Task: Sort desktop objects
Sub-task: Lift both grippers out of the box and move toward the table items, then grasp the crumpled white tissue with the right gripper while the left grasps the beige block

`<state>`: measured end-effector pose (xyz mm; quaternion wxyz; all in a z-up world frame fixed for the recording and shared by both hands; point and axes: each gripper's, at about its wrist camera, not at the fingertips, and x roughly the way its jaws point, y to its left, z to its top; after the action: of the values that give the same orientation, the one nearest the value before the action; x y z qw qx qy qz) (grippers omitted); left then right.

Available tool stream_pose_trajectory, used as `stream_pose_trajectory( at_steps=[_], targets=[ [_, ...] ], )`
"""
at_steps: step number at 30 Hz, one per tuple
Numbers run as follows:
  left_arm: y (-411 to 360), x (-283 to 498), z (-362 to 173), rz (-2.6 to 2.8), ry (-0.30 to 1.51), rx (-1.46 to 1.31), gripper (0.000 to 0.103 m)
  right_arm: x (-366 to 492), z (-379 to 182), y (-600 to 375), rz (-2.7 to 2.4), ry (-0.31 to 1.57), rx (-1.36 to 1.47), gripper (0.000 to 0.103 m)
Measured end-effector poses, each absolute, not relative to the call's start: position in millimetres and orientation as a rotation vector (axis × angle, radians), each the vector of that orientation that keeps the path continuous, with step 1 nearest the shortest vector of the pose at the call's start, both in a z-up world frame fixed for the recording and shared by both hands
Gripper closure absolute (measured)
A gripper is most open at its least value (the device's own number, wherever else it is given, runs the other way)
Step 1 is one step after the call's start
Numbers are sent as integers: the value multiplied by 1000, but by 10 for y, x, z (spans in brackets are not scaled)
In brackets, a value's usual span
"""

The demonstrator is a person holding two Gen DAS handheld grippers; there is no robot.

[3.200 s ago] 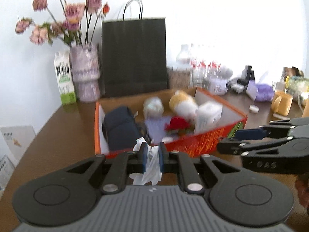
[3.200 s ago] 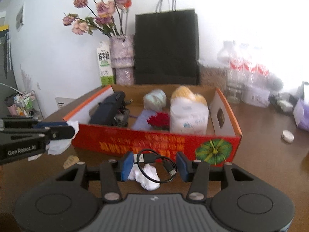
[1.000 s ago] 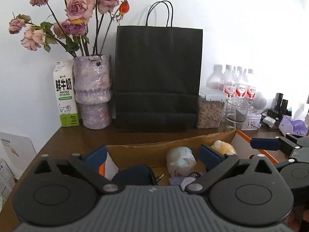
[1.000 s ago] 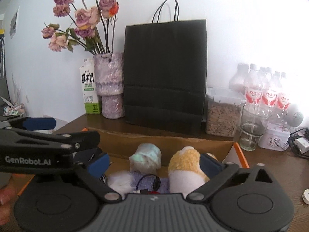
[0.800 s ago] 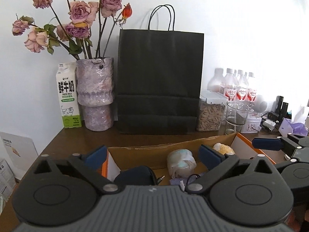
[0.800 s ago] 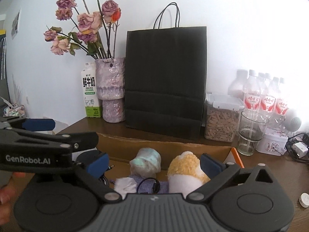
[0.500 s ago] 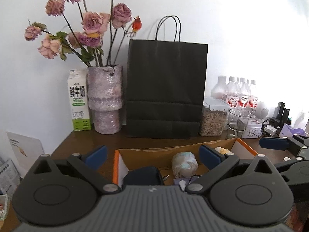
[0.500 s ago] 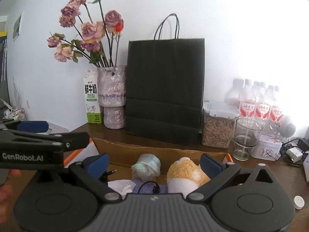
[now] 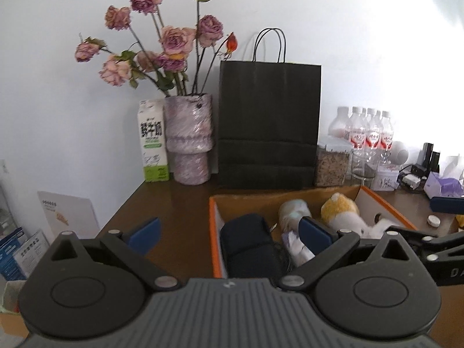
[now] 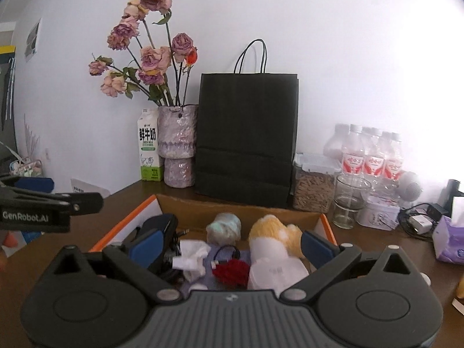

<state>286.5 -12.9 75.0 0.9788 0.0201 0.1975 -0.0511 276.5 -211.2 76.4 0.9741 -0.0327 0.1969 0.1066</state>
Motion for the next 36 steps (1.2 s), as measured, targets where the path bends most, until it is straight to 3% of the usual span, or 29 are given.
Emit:
stream_pose_trajectory(
  at_steps=[17,28,34,36],
  targets=[
    [288,2501,14,31,584,57,0,2415,7,-2263,192,596,-92,4],
    [333,2447,-112,3,615,26,0,2636,-271,-2182,208,684,-91,19],
    [288,2487,-124,-11,628,19,0,2752,-308,-2124,241,698,-75,41],
    [265,2499,-131,-17,632,19,0,2747,-311,-2137,257,692,-58,65]
  ],
)
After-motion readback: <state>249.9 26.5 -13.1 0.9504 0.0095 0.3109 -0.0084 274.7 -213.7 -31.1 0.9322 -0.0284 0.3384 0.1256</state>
